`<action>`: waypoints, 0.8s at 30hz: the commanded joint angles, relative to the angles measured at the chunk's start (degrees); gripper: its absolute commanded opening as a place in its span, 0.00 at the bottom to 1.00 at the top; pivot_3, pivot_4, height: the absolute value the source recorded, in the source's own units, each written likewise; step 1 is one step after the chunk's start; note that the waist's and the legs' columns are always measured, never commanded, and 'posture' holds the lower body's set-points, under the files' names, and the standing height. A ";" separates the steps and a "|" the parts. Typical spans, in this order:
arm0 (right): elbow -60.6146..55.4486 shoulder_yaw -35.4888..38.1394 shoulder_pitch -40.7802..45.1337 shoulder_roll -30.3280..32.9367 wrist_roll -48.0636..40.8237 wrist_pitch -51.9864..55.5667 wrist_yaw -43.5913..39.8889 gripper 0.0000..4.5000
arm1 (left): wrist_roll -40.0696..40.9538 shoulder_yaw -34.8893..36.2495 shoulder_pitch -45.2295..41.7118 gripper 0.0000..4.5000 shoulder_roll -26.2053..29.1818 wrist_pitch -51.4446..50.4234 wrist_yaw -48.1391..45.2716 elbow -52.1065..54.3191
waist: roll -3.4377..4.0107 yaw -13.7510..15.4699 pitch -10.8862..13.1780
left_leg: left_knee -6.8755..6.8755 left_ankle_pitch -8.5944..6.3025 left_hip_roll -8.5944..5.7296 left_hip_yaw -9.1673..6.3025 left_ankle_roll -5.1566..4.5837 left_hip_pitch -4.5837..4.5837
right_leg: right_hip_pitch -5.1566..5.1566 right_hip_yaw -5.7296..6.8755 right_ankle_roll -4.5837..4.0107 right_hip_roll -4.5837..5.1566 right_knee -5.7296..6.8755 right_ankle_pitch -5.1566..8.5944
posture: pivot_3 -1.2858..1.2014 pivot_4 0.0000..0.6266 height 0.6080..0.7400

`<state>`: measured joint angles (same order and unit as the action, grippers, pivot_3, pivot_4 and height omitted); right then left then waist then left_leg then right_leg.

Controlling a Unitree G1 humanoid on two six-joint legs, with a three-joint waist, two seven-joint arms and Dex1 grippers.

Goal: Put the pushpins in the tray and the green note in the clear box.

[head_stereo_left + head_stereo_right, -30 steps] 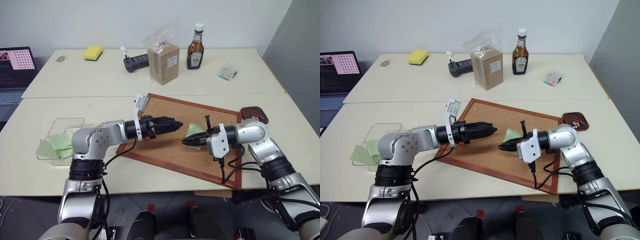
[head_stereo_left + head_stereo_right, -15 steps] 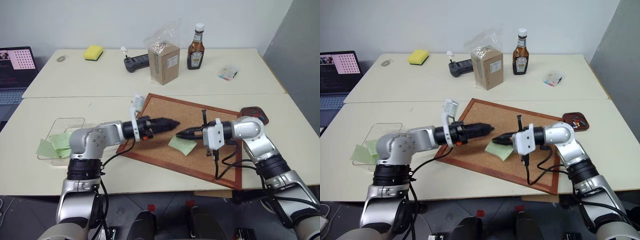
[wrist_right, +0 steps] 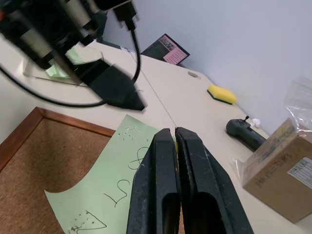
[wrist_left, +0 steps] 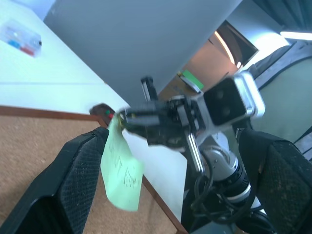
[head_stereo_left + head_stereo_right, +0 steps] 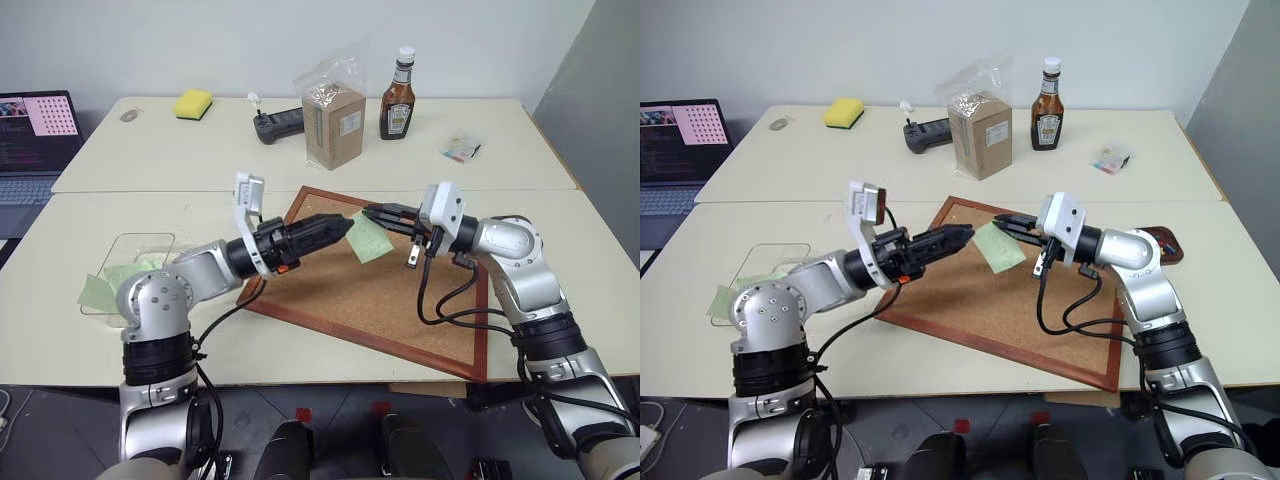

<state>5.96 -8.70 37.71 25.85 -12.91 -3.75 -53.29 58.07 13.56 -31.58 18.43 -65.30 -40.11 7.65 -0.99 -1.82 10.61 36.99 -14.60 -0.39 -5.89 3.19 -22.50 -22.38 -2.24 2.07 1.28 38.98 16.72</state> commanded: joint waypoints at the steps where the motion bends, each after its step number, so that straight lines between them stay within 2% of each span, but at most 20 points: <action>1: -4.66 1.70 1.90 -0.89 -1.57 1.61 1.24 0.00 | -2.08 -2.86 -0.69 1.00 -0.21 4.05 -0.54 1.21 | 0.00 -0.01 0.00 | 0.00 0.00 0.00 0.00 0.00 0.00 | 0.00 0.00 0.00 -0.01 0.00 0.00 | 0.52 0.24 1.00; 9: -8.20 2.37 1.54 -1.42 -2.63 4.80 1.90 0.00 | -4.84 -4.25 -2.33 1.00 -0.51 8.40 -0.64 -3.02 | 0.00 -0.01 0.00 | 0.00 0.00 -0.01 0.01 0.00 0.01 | 0.00 0.00 0.00 -0.02 0.00 0.00 | 0.52 0.24 1.00; 18: -8.24 3.31 2.21 -0.57 -2.69 5.62 1.80 0.00 | -4.26 -4.80 0.69 1.00 3.82 7.25 -3.79 -1.67 | 0.00 -0.04 0.00 | -0.02 0.00 0.01 0.00 -0.01 0.02 | -0.01 0.01 0.00 -0.03 0.00 0.00 | 0.52 0.24 1.00; 24: -9.30 3.00 2.75 -1.14 -3.00 6.23 1.62 0.00 | -4.42 -4.91 -1.82 1.00 2.30 8.66 -3.25 -3.35 | 0.00 -0.02 0.00 | -0.01 0.00 0.00 0.01 -0.01 0.01 | 0.00 0.01 0.00 -0.03 0.00 0.00 | 0.52 0.24 1.00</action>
<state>-0.12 -6.78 39.05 24.81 -14.74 2.65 -51.99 52.94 8.82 -31.36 21.40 -57.96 -43.14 3.55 -0.99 -1.84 10.61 36.98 -14.60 -0.40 -5.90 3.18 -22.50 -22.39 -2.21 2.07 1.26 38.98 16.73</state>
